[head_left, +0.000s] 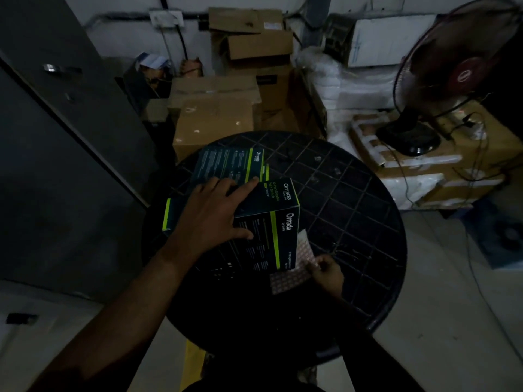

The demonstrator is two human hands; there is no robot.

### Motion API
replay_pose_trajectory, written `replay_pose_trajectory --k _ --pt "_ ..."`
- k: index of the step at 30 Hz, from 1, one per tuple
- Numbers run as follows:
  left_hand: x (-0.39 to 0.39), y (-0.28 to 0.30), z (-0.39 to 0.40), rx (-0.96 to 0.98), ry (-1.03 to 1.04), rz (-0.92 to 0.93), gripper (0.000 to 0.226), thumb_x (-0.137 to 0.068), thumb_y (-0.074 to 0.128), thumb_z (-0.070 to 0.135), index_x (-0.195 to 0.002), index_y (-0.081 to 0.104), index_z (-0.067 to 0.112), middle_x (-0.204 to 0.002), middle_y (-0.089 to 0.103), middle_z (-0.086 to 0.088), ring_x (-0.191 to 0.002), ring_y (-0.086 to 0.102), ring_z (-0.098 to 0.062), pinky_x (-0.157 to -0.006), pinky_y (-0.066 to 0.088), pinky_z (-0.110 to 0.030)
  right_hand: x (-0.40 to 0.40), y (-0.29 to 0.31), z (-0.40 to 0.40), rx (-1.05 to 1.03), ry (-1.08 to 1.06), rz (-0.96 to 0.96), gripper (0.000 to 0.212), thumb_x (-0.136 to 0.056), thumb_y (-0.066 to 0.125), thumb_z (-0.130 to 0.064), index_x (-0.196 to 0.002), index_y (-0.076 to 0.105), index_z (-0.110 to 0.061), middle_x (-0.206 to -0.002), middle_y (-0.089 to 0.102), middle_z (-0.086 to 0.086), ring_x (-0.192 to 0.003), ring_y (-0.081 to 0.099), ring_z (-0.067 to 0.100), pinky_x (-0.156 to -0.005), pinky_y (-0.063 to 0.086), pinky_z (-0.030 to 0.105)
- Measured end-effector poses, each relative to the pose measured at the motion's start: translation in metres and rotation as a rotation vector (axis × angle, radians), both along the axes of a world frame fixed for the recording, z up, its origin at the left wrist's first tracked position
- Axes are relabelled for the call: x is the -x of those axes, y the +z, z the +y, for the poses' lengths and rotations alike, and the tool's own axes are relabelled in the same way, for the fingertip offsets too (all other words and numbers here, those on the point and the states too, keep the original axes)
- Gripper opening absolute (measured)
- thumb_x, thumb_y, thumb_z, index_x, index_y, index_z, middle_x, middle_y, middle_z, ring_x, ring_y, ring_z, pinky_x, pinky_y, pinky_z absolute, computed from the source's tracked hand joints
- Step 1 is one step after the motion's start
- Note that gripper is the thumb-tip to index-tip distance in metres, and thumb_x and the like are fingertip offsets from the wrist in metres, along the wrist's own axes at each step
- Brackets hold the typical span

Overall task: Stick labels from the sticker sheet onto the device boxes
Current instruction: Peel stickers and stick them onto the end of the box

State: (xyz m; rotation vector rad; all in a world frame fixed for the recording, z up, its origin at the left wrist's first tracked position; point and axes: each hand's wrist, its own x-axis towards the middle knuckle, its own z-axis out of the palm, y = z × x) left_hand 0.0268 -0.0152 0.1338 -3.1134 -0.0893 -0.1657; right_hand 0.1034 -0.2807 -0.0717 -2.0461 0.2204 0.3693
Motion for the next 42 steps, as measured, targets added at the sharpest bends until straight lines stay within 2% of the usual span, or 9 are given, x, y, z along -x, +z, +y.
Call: replay_pose_trajectory --k 8,11,16,22,26,30,33,36,42 --pt "-0.028 -0.009 -0.026 0.026 -0.066 -0.009 0.116 -0.065 0.067 0.078 -0.157 0.009 0.035 -0.143 0.045 -0.004 -0.128 0.041 -0.027 -0.099 0.039 -0.044 0.021 0.079 -0.019 -0.090 -0.211 -0.640 0.014 -0.088 0.058 -0.021 -0.081 0.046 -0.018 -0.070 0.057 -0.008 -0.064 0.055 -0.005 -0.057 0.037 0.018" --pt "-0.035 -0.018 -0.033 -0.002 -0.110 -0.005 0.115 -0.067 0.065 0.078 -0.157 0.013 0.031 -0.145 0.045 -0.004 -0.130 0.043 -0.027 -0.100 0.038 -0.043 0.031 0.117 -0.005 -0.150 -0.182 -0.867 0.012 -0.090 0.055 -0.024 -0.085 0.044 -0.022 -0.097 0.070 -0.009 -0.081 0.061 -0.012 -0.064 0.044 0.015" --pt "-0.039 -0.033 -0.038 -0.084 -0.234 -0.170 0.102 -0.063 0.073 0.071 -0.147 0.043 0.021 -0.136 0.057 -0.005 -0.120 0.053 -0.028 -0.097 0.043 -0.043 0.046 0.173 0.019 -0.343 -0.201 -1.198 0.011 -0.092 0.056 -0.006 -0.092 0.049 -0.014 -0.112 0.064 0.017 -0.104 0.065 0.010 -0.087 0.050 0.015" --pt "-0.033 -0.042 -0.030 0.223 -0.261 -0.198 0.073 -0.074 0.078 0.047 -0.139 0.051 0.026 -0.136 0.055 0.001 -0.121 0.046 -0.023 -0.095 0.042 -0.041 0.048 0.206 0.028 -0.528 -0.317 -1.079 0.011 -0.100 0.056 -0.021 -0.097 0.046 -0.019 -0.093 0.059 -0.026 -0.085 0.055 -0.010 -0.075 0.045 0.008" --pt "-0.031 -0.017 -0.025 0.914 -0.123 -0.096 0.038 -0.100 0.054 0.034 -0.136 0.049 0.041 -0.126 0.054 0.029 -0.121 0.049 0.006 -0.095 0.038 -0.017 0.041 0.193 0.037 -0.563 -0.206 -0.820 0.006 -0.096 0.059 -0.023 -0.097 0.053 -0.020 -0.091 0.064 -0.016 -0.082 0.061 0.002 -0.068 0.050 0.019" --pt "-0.026 -0.005 -0.015 1.453 0.101 -0.110 0.044 -0.093 0.033 0.064 -0.134 0.048 0.053 -0.143 0.054 0.010 -0.133 0.048 -0.011 -0.108 0.036 -0.041 0.035 0.171 0.041 -0.614 -0.179 -0.621 0.008 -0.096 0.063 -0.018 -0.099 0.057 -0.014 -0.092 0.069 -0.008 -0.081 0.065 0.007 -0.068 0.054 0.025" --pt "-0.025 -0.001 -0.014 1.506 0.134 -0.108 0.053 -0.092 0.041 0.067 -0.138 0.047 0.041 -0.131 0.060 0.013 -0.119 0.058 -0.005 -0.099 0.045 -0.035 0.034 0.166 0.040 -0.573 -0.091 -0.542 0.007 -0.096 0.063 -0.011 -0.098 0.057 -0.014 -0.094 0.071 -0.001 -0.085 0.069 0.013 -0.071 0.059 0.033" --pt "-0.027 -0.003 -0.016 1.502 0.143 -0.133 0.050 -0.093 0.064 0.020 -0.137 0.045 0.035 -0.125 0.064 0.009 -0.107 0.067 -0.005 -0.084 0.056 -0.025 0.033 0.166 0.038 -0.544 -0.056 -0.497 0.015 -0.092 0.068 -0.006 -0.100 0.057 -0.012 -0.095 0.071 -0.001 -0.085 0.070 0.011 -0.071 0.058 0.030" --pt "-0.027 -0.009 -0.015 1.479 0.139 -0.144 0.062 -0.090 0.068 0.009 -0.142 0.043 0.030 -0.126 0.066 0.004 -0.109 0.067 -0.010 -0.090 0.057 -0.036 0.024 0.187 0.024 -0.128 -0.057 -0.617 0.057 -0.079 0.083 -0.013 -0.119 0.046 -0.029 -0.108 0.067 -0.016 -0.092 0.066 -0.001 -0.079 0.055 0.026"
